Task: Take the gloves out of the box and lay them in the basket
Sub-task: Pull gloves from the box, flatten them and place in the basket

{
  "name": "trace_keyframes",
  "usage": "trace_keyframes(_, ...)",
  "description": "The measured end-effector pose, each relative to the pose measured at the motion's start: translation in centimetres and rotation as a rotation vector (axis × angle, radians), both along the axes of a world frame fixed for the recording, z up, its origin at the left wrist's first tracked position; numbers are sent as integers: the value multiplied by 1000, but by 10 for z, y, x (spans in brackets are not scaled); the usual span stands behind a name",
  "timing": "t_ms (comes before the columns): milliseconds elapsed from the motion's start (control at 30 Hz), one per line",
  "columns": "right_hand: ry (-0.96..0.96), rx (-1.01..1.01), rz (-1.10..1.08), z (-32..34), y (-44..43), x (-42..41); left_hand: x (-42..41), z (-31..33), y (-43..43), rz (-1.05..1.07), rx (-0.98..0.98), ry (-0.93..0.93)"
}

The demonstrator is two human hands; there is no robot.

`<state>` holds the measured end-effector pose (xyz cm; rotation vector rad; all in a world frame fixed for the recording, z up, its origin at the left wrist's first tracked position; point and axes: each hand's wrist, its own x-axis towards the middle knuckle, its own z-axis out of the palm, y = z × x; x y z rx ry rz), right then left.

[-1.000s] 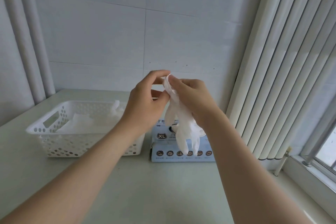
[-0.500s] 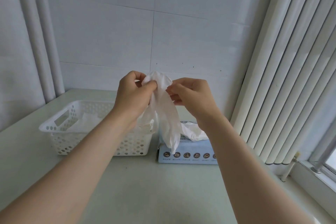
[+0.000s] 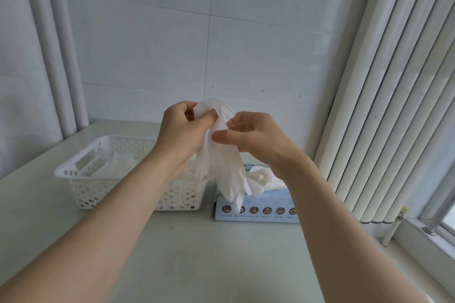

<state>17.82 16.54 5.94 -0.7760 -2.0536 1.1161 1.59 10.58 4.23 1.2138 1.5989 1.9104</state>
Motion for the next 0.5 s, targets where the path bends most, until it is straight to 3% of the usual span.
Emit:
trace_keyframes(333, 175, 44, -194, -3, 3, -9, 1, 0, -1, -158, -94, -11)
trace_keyframes(500, 140, 109, -199, -3, 0, -10, 4, 8, -9, -271, -189, 65)
